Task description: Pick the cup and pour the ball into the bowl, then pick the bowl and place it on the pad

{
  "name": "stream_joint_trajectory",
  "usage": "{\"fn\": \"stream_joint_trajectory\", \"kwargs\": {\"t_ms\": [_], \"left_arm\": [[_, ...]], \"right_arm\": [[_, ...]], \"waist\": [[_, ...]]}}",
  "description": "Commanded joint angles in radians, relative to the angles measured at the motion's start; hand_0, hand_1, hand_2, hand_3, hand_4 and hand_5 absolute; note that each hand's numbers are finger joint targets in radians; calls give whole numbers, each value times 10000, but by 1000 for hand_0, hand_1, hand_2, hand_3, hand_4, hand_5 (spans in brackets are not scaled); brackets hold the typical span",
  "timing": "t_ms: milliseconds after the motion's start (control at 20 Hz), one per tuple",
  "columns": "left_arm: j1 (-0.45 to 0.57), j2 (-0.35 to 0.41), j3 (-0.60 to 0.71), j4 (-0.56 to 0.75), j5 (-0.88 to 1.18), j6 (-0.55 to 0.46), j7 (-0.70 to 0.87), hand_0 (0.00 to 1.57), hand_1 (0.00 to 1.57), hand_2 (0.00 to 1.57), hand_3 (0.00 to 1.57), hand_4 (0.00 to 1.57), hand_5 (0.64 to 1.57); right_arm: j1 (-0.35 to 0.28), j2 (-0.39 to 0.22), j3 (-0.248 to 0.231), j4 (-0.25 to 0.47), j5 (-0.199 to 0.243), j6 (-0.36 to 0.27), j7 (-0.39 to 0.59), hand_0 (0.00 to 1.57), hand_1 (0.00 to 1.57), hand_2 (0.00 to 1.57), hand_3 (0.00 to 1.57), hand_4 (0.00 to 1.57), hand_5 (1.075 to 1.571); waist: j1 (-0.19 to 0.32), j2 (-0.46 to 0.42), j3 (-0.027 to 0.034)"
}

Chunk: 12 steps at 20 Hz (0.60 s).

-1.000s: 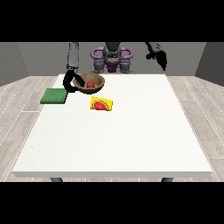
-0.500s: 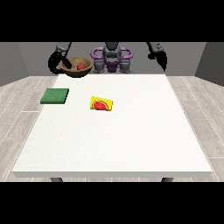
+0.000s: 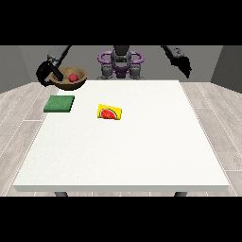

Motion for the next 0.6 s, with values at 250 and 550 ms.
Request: {"fn": "stream_joint_trajectory", "kwargs": {"t_ms": [250, 550], "left_arm": [[-436, 3216, 2818, 1058, 2204, -2605, -751, 0, 0, 0, 0, 1280, 1571], [-923, 4546, 3744, 2879, 2648, -3582, -1436, 0, 0, 0, 0, 1209, 1563]], "right_arm": [[220, -1113, -1121, 314, -639, 477, -1503, 1571, 1571, 1571, 0, 820, 1570], [-349, -823, -1198, 77, -742, 109, -1835, 1571, 1571, 1571, 0, 757, 1567]], "waist": [[377, 1361, -4], [44, 2295, -8]]}}
